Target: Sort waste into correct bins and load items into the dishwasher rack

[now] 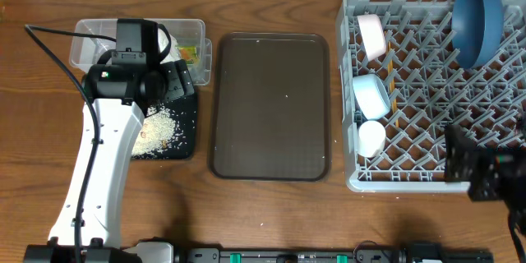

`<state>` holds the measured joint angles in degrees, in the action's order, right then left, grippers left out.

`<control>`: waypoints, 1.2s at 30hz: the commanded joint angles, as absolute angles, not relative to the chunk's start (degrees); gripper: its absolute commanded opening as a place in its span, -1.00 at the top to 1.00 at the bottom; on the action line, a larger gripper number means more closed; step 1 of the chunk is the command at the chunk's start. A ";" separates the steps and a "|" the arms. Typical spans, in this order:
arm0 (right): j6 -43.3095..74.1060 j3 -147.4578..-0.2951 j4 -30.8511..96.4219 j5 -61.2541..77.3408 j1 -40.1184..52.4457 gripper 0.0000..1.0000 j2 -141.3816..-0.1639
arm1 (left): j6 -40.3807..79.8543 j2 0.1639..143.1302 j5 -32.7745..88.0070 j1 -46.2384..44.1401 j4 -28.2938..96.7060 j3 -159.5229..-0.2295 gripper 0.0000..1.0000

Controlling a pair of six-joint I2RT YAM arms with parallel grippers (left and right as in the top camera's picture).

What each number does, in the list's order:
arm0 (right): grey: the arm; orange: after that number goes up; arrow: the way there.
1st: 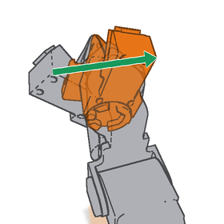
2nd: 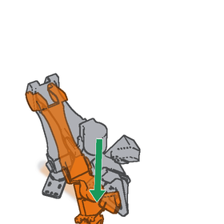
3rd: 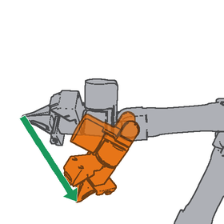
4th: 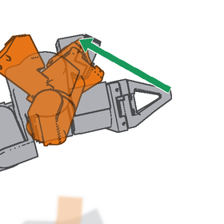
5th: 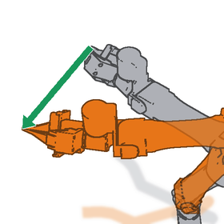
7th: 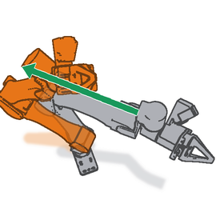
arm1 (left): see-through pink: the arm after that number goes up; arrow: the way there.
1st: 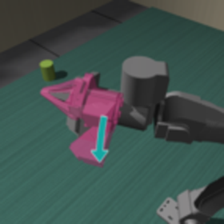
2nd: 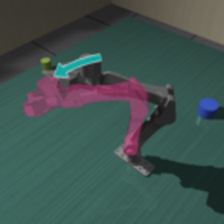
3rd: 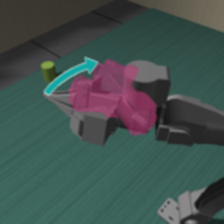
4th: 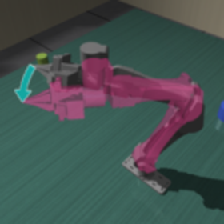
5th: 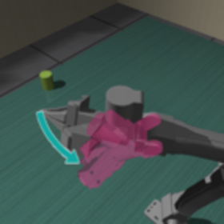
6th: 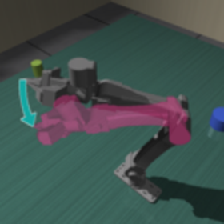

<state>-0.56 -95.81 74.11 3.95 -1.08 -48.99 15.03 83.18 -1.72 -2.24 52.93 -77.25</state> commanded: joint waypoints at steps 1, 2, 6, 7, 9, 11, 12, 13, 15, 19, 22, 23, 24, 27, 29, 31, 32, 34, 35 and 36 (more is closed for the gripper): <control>1.91 -89.25 67.90 3.46 -0.78 -0.98 -48.07 | 14.92 83.50 -2.39 -1.93 53.08 -77.10 -0.83; 1.87 -86.35 64.42 3.44 -0.78 -0.98 -47.13 | 14.92 83.50 -2.39 -1.93 53.08 -77.10 -0.83; 1.78 -70.11 46.13 3.44 -0.67 -0.98 -40.84 | 14.94 83.50 -2.39 -1.93 53.08 -77.10 -0.83; 1.83 -65.87 41.36 3.51 -0.56 -0.99 -39.13 | 14.92 83.50 -2.39 -1.93 53.08 -77.10 -0.82; 1.74 -57.91 32.56 3.53 -0.03 -0.98 -35.83 | 14.92 83.50 -2.39 -1.93 53.08 -77.10 -0.83; 1.56 -49.58 24.05 3.44 0.62 -0.99 -32.10 | 14.92 83.50 -2.39 -1.93 53.08 -77.10 -0.83; 0.95 -45.32 20.12 3.44 0.95 -0.98 -30.09 | 14.92 83.50 -2.42 -1.93 53.08 -77.10 -0.83; 0.34 -41.80 17.02 3.46 1.21 -0.98 -28.42 | 14.94 83.50 -2.39 -1.93 53.08 -77.10 -0.83; 0.14 -34.04 10.76 3.49 1.69 -0.99 -24.77 | 14.92 83.50 -2.39 -1.93 53.08 -77.10 -0.82; 0.14 -22.22 2.02 3.49 2.33 -0.98 -19.29 | 14.92 83.50 -2.42 -1.93 53.08 -77.10 -0.83; 0.16 -14.24 -3.11 3.49 2.76 -0.99 -14.85 | 14.92 83.50 -2.39 -1.93 53.08 -77.10 -0.82; 0.16 -12.32 -4.19 3.46 2.92 -0.98 -13.61 | 14.92 83.50 -2.42 -1.93 53.08 -77.10 -0.83; 0.16 -10.59 -4.99 3.46 3.11 -0.99 -12.40 | 14.92 83.50 -2.42 -1.93 53.08 -77.10 -0.83; 0.16 -6.17 -6.96 3.46 3.49 -0.99 -9.04 | 14.92 83.50 -2.39 -1.93 53.08 -77.10 -0.83; 0.16 -4.10 -7.05 3.44 3.46 -0.98 -7.22 | 14.92 83.50 -2.42 -1.93 53.08 -77.10 -0.82; 0.16 -2.24 -6.96 3.46 3.46 -0.98 -5.39 | 14.92 83.50 -2.39 -1.93 53.08 -77.10 -0.83; 0.16 -1.61 -6.90 3.46 3.46 -0.99 -4.69 | 14.94 83.50 -2.42 -1.93 53.08 -77.10 -0.82; 0.16 -0.34 -6.90 3.46 3.46 -0.99 -3.42 | 14.92 83.50 -2.42 -1.93 53.08 -77.10 -0.82; 0.16 -0.30 -5.67 3.46 3.49 -0.98 -2.79 | 14.92 83.50 -2.39 -1.93 53.08 -77.10 -0.83; 0.16 -0.32 -4.21 3.46 3.57 -0.98 -2.17 | 14.92 83.50 -2.39 -1.93 53.08 -77.10 -0.83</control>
<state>0.60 -0.99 -5.50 3.60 2.92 -3.86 15.03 83.18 -1.74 -2.24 52.90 -77.23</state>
